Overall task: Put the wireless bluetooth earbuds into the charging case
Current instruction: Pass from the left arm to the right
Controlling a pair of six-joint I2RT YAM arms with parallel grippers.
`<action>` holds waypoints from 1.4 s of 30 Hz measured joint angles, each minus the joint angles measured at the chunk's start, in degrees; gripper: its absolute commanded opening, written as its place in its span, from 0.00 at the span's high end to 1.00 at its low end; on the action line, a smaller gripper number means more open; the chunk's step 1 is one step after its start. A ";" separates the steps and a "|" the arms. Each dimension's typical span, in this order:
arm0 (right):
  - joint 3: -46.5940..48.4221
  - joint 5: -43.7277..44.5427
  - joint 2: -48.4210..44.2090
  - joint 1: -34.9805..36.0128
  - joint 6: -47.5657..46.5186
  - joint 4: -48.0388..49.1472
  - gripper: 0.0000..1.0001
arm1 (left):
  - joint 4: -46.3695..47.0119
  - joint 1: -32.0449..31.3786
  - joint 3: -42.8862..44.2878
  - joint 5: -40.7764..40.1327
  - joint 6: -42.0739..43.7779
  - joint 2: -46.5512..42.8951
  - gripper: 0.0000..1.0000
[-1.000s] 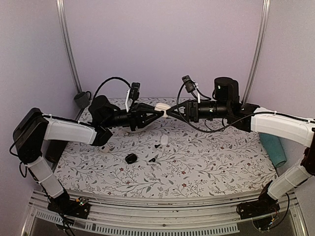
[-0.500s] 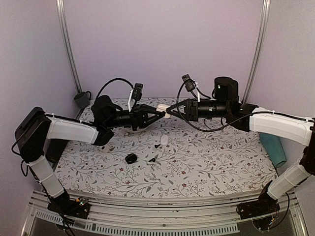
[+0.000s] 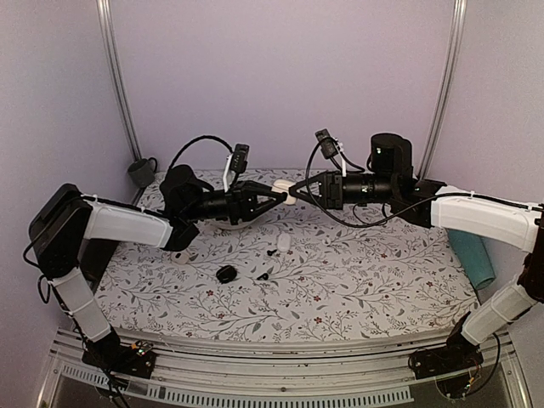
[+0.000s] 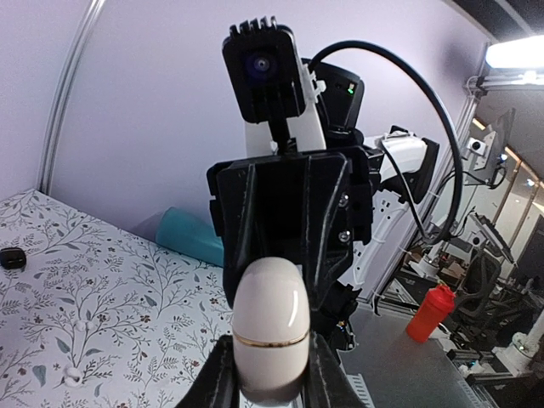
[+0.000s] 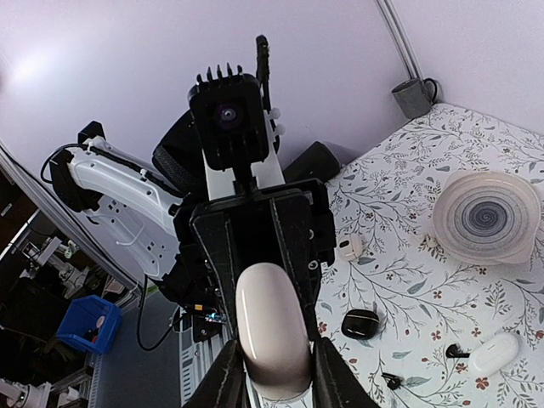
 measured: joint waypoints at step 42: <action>-0.87 -2.08 -0.17 0.35 1.68 2.05 0.96 | 0.72 0.22 -2.45 -6.05 1.42 -0.15 0.04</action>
